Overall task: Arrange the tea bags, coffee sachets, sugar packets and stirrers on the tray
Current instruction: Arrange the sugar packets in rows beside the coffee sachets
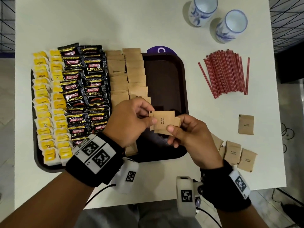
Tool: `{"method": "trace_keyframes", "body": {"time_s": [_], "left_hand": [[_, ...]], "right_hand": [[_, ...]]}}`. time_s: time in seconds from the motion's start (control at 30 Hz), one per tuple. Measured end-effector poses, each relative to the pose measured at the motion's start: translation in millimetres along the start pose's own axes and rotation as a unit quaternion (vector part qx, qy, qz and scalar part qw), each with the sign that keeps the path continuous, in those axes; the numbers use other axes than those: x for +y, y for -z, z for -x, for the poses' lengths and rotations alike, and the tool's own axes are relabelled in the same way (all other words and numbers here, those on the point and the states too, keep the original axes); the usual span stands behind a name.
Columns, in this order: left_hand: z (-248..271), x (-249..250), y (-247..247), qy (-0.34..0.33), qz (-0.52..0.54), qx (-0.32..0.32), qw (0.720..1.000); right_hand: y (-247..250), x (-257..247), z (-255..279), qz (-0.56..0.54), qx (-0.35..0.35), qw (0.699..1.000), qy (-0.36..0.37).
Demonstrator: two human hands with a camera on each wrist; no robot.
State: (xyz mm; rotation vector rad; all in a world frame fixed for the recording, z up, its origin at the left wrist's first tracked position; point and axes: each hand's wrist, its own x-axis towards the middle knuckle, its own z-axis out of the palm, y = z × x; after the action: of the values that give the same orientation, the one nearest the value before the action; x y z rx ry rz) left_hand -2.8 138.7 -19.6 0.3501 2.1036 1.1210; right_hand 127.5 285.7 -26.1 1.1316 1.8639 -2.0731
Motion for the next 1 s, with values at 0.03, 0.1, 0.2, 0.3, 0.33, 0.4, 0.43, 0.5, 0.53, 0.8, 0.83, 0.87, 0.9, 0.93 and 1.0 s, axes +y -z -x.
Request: {"method": "trace_keyframes", "body": {"time_s": [0.03,0.1,0.2,0.3,0.33,0.4,0.43,0.5,0.53,0.8,0.83,0.87,0.9,0.93,1.0], "left_hand": [[0,0,2,0.005,0.010,0.001,1.000],[1,0,6,0.009,0.025,0.001,1.000],[2,-1,9,0.009,0.032,0.002,0.999],[2,-2,10,-0.001,0.016,-0.012,1.000],[3,-2,10,-0.010,0.005,-0.023,1.000],[6,-1,10,-0.029,-0.010,-0.052,0.998],[7,-1,9,-0.037,-0.013,-0.065,0.997],[11,-1,6,-0.061,-0.021,-0.073,0.995],[12,-1,5,-0.073,-0.031,-0.065,0.995],[3,-5,23,-0.054,-0.129,-0.010,0.990],[2,-5,24,-0.051,-0.141,-0.011,0.989],[2,-5,23,-0.048,-0.147,-0.009,0.988],[1,-5,23,-0.045,-0.150,-0.005,0.988],[0,-5,22,-0.043,-0.150,0.000,0.988],[-2,-6,21,-0.041,-0.143,0.006,0.989]], "right_hand": [[0,0,0,-0.005,-0.003,1.000,-0.001],[0,0,1,-0.008,-0.003,1.000,-0.001],[-1,1,1,-0.008,0.007,1.000,0.002],[-3,1,1,0.013,0.022,1.000,0.010],[-3,1,1,0.022,0.026,0.999,0.013],[-5,0,0,0.040,0.030,0.998,0.023],[-5,-1,-1,0.050,0.031,0.998,0.029],[-7,-2,-3,0.073,0.027,0.996,0.039],[-8,-2,-4,0.076,0.024,0.996,0.040],[-3,0,-8,0.032,0.039,0.998,0.030],[-2,2,-8,0.031,0.040,0.998,0.029],[-2,3,-8,0.033,0.040,0.998,0.028],[-2,4,-8,0.037,0.040,0.998,0.028],[-2,4,-8,0.039,0.041,0.998,0.028],[-2,5,-9,0.042,0.042,0.998,0.028]]}}
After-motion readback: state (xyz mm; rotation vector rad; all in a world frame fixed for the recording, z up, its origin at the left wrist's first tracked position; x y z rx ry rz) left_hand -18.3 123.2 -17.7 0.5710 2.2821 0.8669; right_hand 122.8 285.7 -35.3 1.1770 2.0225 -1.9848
